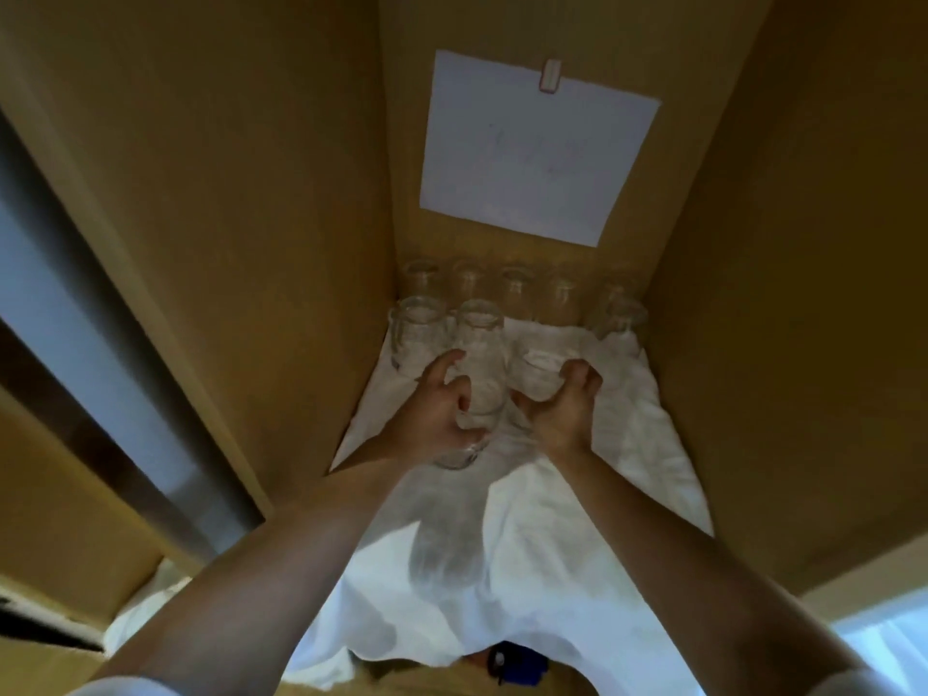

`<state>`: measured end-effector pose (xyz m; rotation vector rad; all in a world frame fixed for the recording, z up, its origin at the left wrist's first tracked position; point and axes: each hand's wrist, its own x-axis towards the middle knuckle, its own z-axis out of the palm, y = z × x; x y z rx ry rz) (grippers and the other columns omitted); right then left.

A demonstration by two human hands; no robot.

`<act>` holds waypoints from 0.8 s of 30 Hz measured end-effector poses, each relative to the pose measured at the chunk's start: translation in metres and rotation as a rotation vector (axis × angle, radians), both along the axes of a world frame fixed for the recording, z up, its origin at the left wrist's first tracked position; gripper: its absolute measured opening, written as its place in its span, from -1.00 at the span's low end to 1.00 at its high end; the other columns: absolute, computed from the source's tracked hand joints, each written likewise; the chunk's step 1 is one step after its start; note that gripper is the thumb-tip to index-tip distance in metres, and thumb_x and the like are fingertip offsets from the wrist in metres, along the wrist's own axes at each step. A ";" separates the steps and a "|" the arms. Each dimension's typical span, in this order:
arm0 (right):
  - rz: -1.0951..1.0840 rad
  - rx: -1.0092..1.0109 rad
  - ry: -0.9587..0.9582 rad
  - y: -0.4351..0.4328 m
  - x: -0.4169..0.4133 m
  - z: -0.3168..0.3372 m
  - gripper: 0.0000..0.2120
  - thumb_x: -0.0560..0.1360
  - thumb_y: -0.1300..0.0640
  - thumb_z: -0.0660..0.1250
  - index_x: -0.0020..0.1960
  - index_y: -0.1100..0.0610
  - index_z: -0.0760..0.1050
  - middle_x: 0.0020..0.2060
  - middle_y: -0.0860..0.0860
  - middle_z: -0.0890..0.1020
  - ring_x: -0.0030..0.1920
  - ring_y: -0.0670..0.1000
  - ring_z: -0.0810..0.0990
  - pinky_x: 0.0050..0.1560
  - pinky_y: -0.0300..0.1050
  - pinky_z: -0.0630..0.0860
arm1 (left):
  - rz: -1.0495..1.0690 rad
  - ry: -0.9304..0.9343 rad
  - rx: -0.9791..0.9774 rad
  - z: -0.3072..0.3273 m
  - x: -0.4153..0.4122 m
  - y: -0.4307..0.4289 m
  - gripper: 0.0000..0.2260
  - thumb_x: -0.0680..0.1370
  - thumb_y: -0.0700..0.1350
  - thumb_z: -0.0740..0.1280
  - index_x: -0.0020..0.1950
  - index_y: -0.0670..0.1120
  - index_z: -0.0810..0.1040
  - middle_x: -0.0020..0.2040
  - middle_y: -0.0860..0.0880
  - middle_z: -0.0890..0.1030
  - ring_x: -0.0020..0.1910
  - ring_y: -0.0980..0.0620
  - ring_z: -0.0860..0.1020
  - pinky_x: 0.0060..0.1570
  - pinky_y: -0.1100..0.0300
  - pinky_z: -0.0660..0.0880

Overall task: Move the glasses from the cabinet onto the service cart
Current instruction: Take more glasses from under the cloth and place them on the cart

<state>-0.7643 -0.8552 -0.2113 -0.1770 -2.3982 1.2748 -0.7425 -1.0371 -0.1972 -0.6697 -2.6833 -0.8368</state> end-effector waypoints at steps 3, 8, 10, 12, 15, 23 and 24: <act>-0.035 0.065 -0.019 0.021 0.013 -0.006 -0.37 0.28 0.10 0.59 0.16 0.35 0.35 0.23 0.27 0.31 0.08 0.11 0.41 0.05 -0.32 0.37 | 0.003 -0.090 0.027 -0.010 -0.005 -0.002 -0.34 0.27 0.07 0.57 0.27 -0.07 0.40 0.50 -0.15 0.13 0.50 0.02 0.07 0.35 0.13 0.30; 0.007 0.165 -0.010 0.029 0.022 -0.017 -0.38 0.31 -0.09 0.52 0.21 0.21 0.42 0.27 0.23 0.33 0.17 0.19 0.46 0.10 0.05 0.53 | 0.003 -0.582 -0.121 0.020 -0.023 -0.026 0.01 0.32 -0.05 0.57 0.55 0.12 -0.04 0.55 -0.05 0.07 0.51 -0.04 0.11 0.42 0.15 0.19; -0.003 0.175 -0.038 0.026 0.018 -0.012 -0.27 0.31 -0.17 0.48 0.36 0.12 0.34 0.39 0.23 0.25 0.33 0.23 0.35 0.22 0.18 0.46 | -0.038 -0.674 -0.405 0.037 -0.029 -0.027 0.00 0.36 -0.20 0.53 0.52 0.22 -0.09 0.56 0.01 0.00 0.54 -0.07 0.00 0.47 0.09 0.11; 0.002 0.259 -0.111 0.026 0.009 -0.002 -0.19 0.33 -0.22 0.44 0.46 0.00 0.21 0.49 0.17 0.11 0.46 0.22 0.18 0.31 0.22 0.36 | -0.042 -0.664 -0.702 0.053 -0.024 -0.017 0.01 0.40 -0.29 0.47 0.52 0.23 -0.18 0.57 0.07 -0.14 0.54 -0.12 -0.15 0.47 -0.06 0.08; 0.090 0.475 -0.208 0.034 -0.006 0.014 -0.12 0.34 -0.29 0.38 0.52 -0.12 0.04 0.53 0.08 0.05 0.51 0.22 0.04 0.38 0.26 0.25 | -0.022 -0.695 -0.717 0.058 -0.015 -0.008 -0.03 0.45 -0.18 0.46 0.54 0.16 -0.22 0.56 0.04 -0.23 0.53 -0.14 -0.18 0.46 -0.05 0.03; 0.250 0.755 -0.445 0.024 -0.017 0.038 -0.28 0.37 -0.29 0.33 0.44 -0.15 0.17 0.39 0.15 0.17 0.33 0.28 0.24 0.24 0.06 0.36 | 0.197 -0.468 -0.340 0.026 0.003 0.002 -0.17 0.41 0.36 0.30 0.54 0.08 0.01 0.54 0.05 0.04 0.47 -0.19 0.11 0.38 -0.09 0.21; 0.240 0.760 -0.438 0.022 -0.017 0.038 -0.29 0.37 -0.29 0.33 0.44 -0.13 0.19 0.39 0.14 0.18 0.32 0.28 0.26 0.24 0.04 0.35 | 0.196 -0.430 -0.340 0.024 0.003 0.003 -0.18 0.40 0.35 0.32 0.52 0.08 0.05 0.52 0.03 0.09 0.44 -0.18 0.14 0.33 -0.06 0.26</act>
